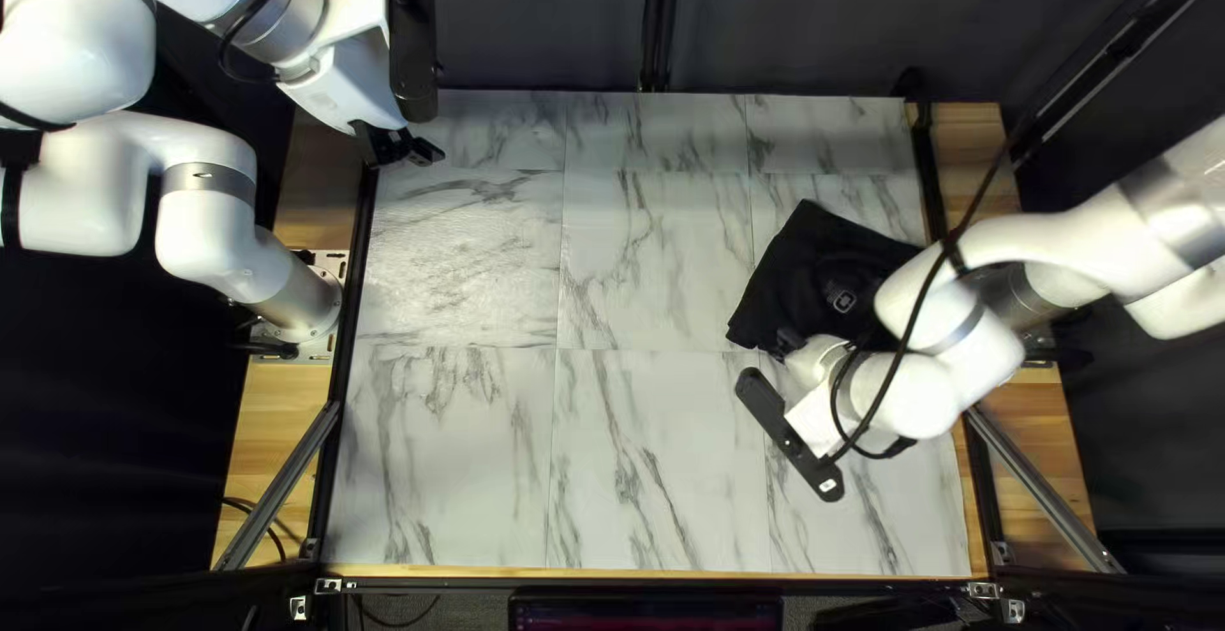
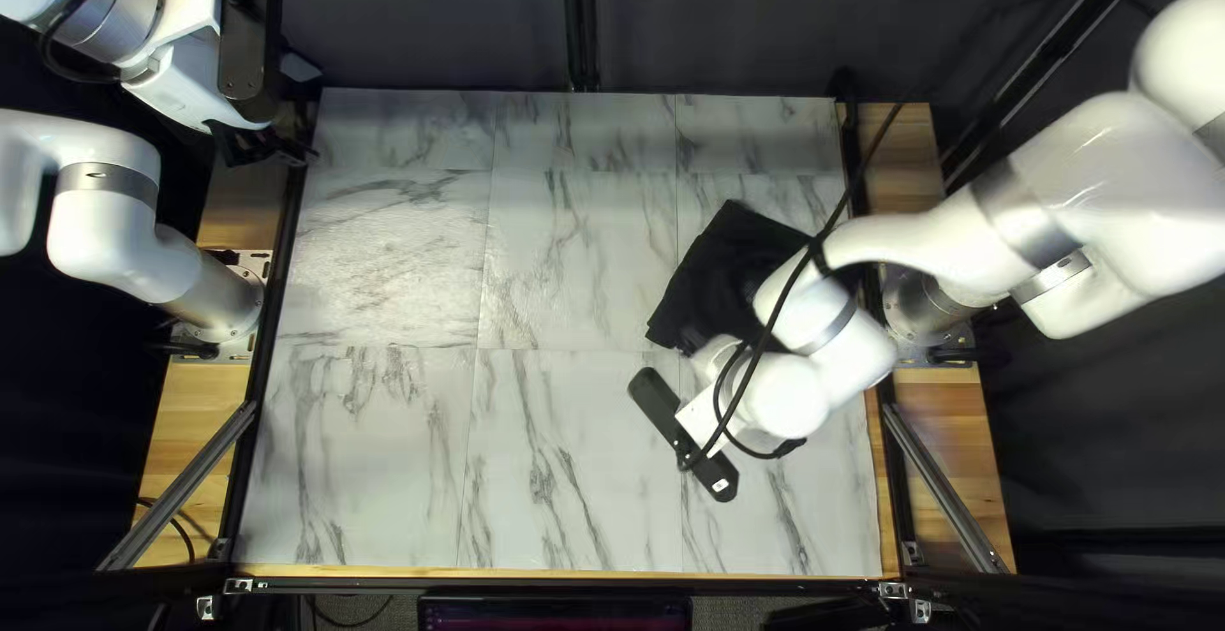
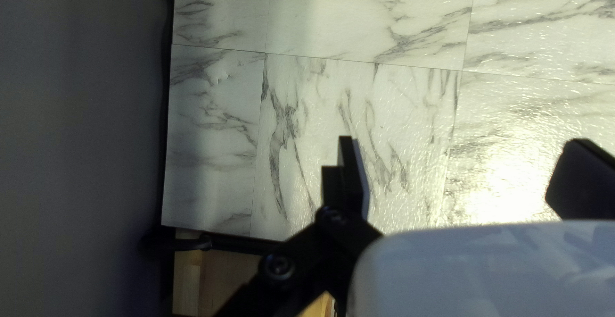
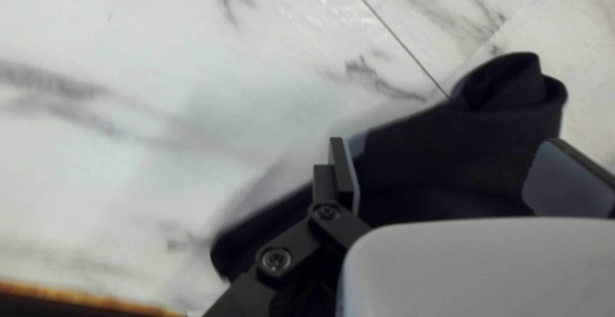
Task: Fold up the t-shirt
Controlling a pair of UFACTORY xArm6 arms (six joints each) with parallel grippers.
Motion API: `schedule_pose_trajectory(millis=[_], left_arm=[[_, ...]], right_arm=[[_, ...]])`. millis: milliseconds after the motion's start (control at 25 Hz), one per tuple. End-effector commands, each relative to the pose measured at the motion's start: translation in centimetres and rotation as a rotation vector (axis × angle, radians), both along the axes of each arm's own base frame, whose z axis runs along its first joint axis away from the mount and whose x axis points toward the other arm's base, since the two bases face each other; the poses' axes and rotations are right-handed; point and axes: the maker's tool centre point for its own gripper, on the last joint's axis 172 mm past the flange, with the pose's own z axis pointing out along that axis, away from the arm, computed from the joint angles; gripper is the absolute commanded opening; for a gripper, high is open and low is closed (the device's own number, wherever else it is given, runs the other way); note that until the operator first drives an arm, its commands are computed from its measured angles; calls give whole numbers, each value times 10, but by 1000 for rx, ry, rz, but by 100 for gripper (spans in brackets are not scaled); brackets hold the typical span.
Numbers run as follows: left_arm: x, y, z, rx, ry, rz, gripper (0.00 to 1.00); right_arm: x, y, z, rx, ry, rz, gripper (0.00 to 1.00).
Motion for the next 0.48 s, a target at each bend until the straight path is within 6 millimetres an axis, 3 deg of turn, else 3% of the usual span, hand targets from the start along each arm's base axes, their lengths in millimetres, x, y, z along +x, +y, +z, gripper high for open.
schedule_pose_trajectory(millis=[40, 280, 320, 360, 400, 480], left_arm=[[0, 0, 0, 0, 0, 0, 100], [0, 0, 0, 0, 0, 0, 100], [0, 0, 0, 0, 0, 0, 100], [0, 0, 0, 0, 0, 0, 100], [0, 0, 0, 0, 0, 0, 100], [0, 0, 0, 0, 0, 0, 100]], right_arm=[[-4, -8, -16, -4, -6, -42, 100], [-11, -20, -20, -14, -3, -82, 98], [-11, -22, -20, -16, -5, -88, 93], [-11, -24, -21, -18, -6, -92, 86], [-10, -25, -21, -19, -7, -93, 72], [-8, -31, -25, -22, -12, -99, 32]])
